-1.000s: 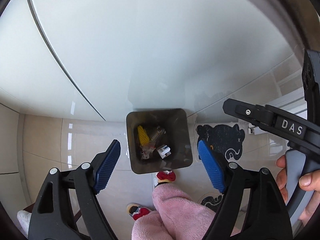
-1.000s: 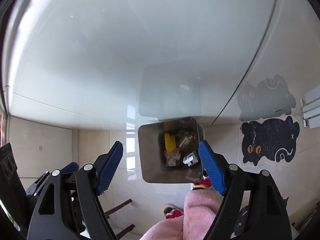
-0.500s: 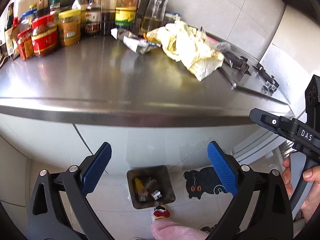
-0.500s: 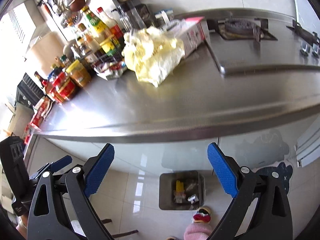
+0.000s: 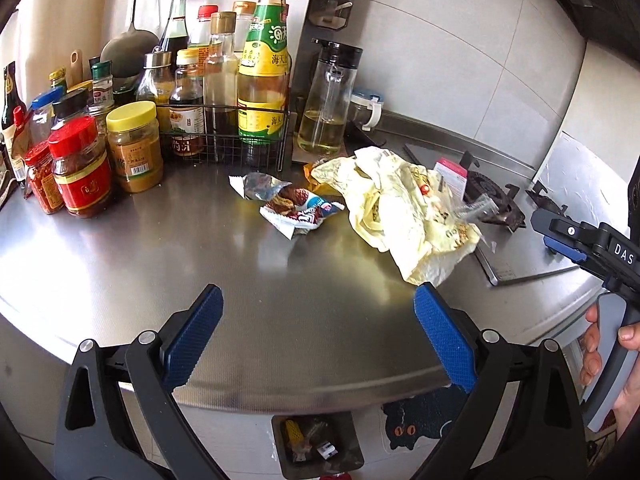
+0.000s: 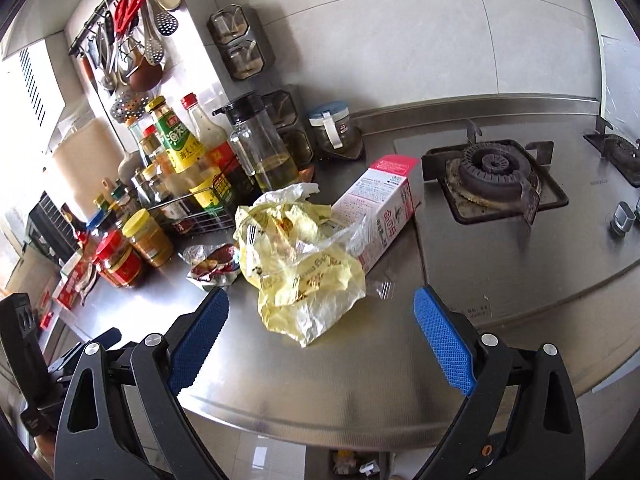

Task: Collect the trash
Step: 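Grasp the snack wrapper with the left tool while the right tool grasps a clear plastic bag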

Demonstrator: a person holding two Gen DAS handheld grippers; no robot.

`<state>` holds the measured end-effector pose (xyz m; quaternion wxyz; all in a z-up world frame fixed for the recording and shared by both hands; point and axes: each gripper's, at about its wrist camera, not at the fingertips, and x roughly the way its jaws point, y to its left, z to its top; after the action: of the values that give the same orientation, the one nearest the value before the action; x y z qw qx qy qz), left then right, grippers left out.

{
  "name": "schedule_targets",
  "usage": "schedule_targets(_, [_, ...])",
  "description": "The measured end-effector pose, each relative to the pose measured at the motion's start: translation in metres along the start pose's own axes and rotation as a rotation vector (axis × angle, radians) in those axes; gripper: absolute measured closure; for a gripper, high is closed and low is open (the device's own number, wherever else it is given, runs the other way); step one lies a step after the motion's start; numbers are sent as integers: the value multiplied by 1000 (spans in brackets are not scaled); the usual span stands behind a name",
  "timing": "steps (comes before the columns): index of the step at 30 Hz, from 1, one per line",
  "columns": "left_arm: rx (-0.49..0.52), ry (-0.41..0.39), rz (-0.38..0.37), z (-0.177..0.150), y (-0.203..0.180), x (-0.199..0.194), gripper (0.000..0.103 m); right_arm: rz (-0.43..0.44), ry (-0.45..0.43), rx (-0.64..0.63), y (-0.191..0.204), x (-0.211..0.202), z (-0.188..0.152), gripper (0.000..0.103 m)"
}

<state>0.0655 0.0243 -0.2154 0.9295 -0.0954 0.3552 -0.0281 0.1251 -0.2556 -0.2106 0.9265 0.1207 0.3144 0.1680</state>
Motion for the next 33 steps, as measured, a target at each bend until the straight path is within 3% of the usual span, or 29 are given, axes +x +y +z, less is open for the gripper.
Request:
schedule_targets(10, [-89, 40, 58, 35, 29, 62, 12, 3, 66, 11, -19, 53, 26, 18])
schedule_targets(18, [-161, 109, 45, 43, 42, 109, 12, 64, 129, 81, -33, 72, 30, 25])
schedule_targets(23, [-159, 147, 23, 46, 40, 134, 16, 86, 150, 93, -36, 79, 30, 38])
schedule_targets(24, [-157, 155, 14, 46, 40, 138, 23, 91, 155, 90, -36, 80, 30, 41])
schedule_targets(26, [-149, 171, 3, 47, 38, 145, 36, 92, 168, 75, -35, 83, 30, 59])
schedule_targets(28, [-136, 188, -5, 46, 36, 150, 59, 84, 177, 42, -31, 85, 29, 68])
schedule_targets(29, [-127, 192, -9, 46, 34, 151, 64, 80, 172, 24, -29, 83, 29, 74])
schedule_targets(33, [-98, 207, -22, 43, 30, 153, 99, 68, 144, -25, -21, 76, 30, 85])
